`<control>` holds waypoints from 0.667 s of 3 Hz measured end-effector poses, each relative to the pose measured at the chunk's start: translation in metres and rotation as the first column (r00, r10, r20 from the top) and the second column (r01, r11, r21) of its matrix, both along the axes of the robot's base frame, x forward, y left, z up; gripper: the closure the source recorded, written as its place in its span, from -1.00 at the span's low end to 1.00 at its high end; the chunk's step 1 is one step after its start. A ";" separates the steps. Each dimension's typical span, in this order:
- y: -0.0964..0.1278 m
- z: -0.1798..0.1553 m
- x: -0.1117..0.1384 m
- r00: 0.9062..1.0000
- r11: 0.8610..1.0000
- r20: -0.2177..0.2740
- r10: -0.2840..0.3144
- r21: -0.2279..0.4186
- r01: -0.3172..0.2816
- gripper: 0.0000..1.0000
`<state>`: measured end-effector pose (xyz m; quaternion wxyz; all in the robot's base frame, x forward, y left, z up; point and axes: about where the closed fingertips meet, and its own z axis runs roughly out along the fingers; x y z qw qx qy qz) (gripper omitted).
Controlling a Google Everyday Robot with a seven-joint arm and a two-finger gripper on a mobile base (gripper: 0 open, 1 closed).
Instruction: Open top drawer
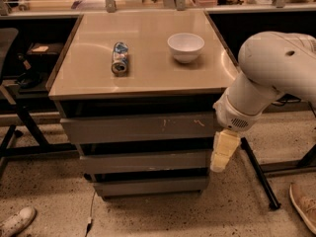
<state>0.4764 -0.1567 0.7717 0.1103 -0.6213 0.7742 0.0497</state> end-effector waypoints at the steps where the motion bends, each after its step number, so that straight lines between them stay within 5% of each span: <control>1: 0.014 -0.029 0.019 1.000 1.000 0.008 -0.013 -0.005 0.013 -1.00; 2: 0.023 -0.053 0.050 0.999 0.999 0.027 -0.032 -0.015 0.032 -1.00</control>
Offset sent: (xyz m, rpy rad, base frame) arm 0.0895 0.0335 -0.0825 -0.0255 -0.0507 -0.0548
